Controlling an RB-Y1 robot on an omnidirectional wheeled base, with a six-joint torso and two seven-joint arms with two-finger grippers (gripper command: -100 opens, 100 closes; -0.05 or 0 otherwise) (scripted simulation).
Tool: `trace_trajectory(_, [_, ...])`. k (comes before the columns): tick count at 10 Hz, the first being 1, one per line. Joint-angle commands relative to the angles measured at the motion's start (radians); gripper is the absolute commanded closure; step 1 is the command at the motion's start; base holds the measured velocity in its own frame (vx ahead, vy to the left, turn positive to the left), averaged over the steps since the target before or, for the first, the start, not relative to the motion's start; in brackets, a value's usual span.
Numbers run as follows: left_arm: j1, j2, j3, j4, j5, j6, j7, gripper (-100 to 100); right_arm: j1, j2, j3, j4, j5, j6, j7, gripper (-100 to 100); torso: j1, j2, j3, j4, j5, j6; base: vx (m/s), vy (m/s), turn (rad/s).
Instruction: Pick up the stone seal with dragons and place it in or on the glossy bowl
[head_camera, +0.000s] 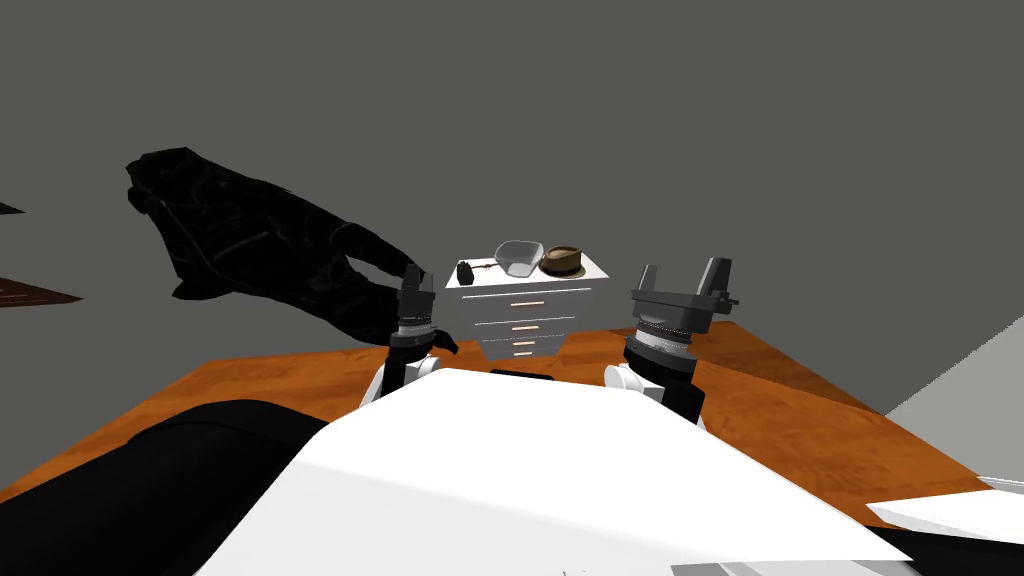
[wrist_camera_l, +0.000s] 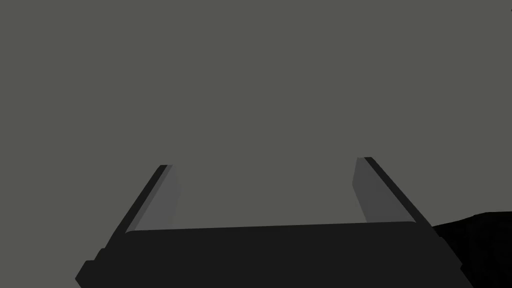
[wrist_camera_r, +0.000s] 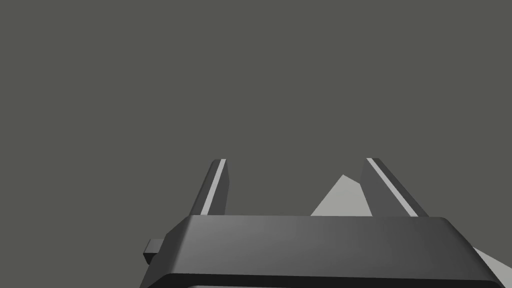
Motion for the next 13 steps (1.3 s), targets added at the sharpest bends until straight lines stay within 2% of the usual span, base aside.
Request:
trace_trajectory(1, [0.022, 0.018, 0.029, 0.003, -0.002, 0.03, -0.019, -100, 0.0, 0.0, 0.0, 0.0, 0.0, 0.0, 0.0, 0, 0.0, 0.0, 0.0, 0.0, 0.0, 0.0, -0.027, -0.116, -0.064])
trace_trajectory(7, [0.141, 0.093, 0.175, 0.018, -0.001, 0.137, -0.088, -100, 0.0, 0.0, 0.0, 0.0, 0.0, 0.0, 0.0, 0, -0.001, -0.001, 0.0, 0.0, 0.0, 0.0, -0.026, -0.126, -0.083])
trace_trajectory(13, [0.271, 0.183, 0.325, 0.03, -0.009, 0.267, -0.143, -100, 0.0, 0.0, 0.0, 0.0, 0.0, 0.0, 0.0, 0, 0.0, -0.001, -0.001, 0.0, 0.0, 0.0, -0.015, -0.117, -0.091])
